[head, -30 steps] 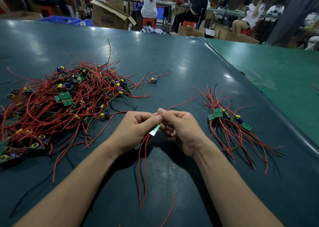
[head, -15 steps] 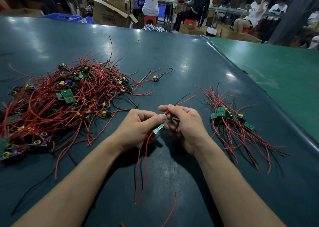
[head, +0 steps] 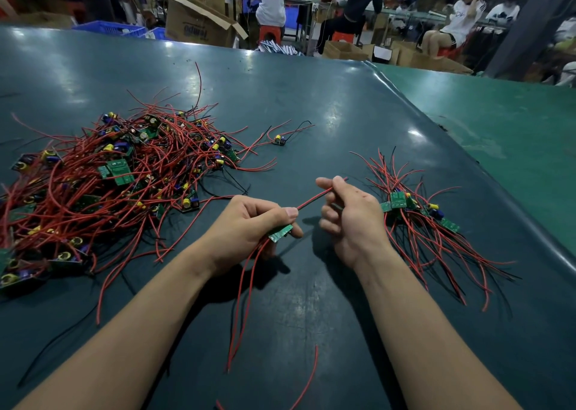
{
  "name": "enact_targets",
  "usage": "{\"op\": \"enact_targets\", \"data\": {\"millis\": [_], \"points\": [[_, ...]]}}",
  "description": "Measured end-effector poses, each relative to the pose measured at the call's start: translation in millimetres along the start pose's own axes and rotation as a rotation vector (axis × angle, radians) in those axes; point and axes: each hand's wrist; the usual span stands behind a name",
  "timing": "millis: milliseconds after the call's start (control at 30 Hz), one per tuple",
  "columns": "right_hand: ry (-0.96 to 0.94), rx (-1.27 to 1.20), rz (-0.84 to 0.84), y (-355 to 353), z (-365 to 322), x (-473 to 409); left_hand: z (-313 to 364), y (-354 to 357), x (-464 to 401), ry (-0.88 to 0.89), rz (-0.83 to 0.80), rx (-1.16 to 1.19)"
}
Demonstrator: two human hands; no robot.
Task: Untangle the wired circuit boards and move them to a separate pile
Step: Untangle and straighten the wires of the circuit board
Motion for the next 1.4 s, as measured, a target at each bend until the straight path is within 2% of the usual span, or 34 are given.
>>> {"op": "enact_targets", "data": {"millis": [33, 133, 200, 300, 400, 500, 567, 600, 667, 900, 1100, 1200, 1300, 1367, 1400], "points": [[-0.089, 0.109, 0.020, -3, 1, -1, 0, 0, 1, -0.002, -0.004, -0.001], [-0.452, 0.644, 0.150, -7, 4, -1, 1, -1, 2, -0.007, -0.003, -0.013], [-0.536, 0.674, 0.210, -8, 5, -2, 1, 0, 2, -0.005, -0.003, -0.022], [-0.443, 0.472, 0.232, -7, 2, -2, 1, 0, 2, -0.007, -0.013, -0.019], [-0.189, 0.153, 0.106, -5, -4, 1, 2, 1, 1, -0.002, 0.025, 0.034], [0.015, 0.242, -0.210, -5, -2, 6, 0, 2, -1, 0.006, 0.086, 0.105], [0.030, 0.302, -0.376, -2, 1, 13, -1, 3, -2, 0.021, 0.074, 0.076], [0.012, 0.305, -0.399, 0, 2, 14, -2, 3, -2, 0.023, 0.066, 0.045], [-0.018, 0.290, -0.328, 0, 0, 14, -2, 2, -1, 0.014, 0.054, 0.001], [-0.151, 0.140, 0.084, -11, -9, 1, 4, 0, 3, -0.013, -0.067, -0.042], [-0.234, 0.124, 0.218, -7, -7, 0, 1, 0, 4, -0.035, -0.158, 0.019], [-0.180, 0.147, 0.066, -12, -12, 3, -2, 1, 2, -0.011, -0.063, 0.118], [0.002, 0.452, -0.274, -10, -10, 16, -4, 0, -2, 0.048, 0.054, 0.121], [0.019, 0.613, -0.491, -7, -7, 22, -4, 1, -3, 0.067, 0.051, 0.101], [-0.005, 0.656, -0.545, -7, -6, 24, -5, 2, -3, 0.068, 0.036, 0.095]]}}
Point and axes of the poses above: each hand's wrist, its own x-axis away from the middle knuckle, its own y-axis out of the palm, z = x × y, and after that the axes turned 10 degrees about x, right-handed
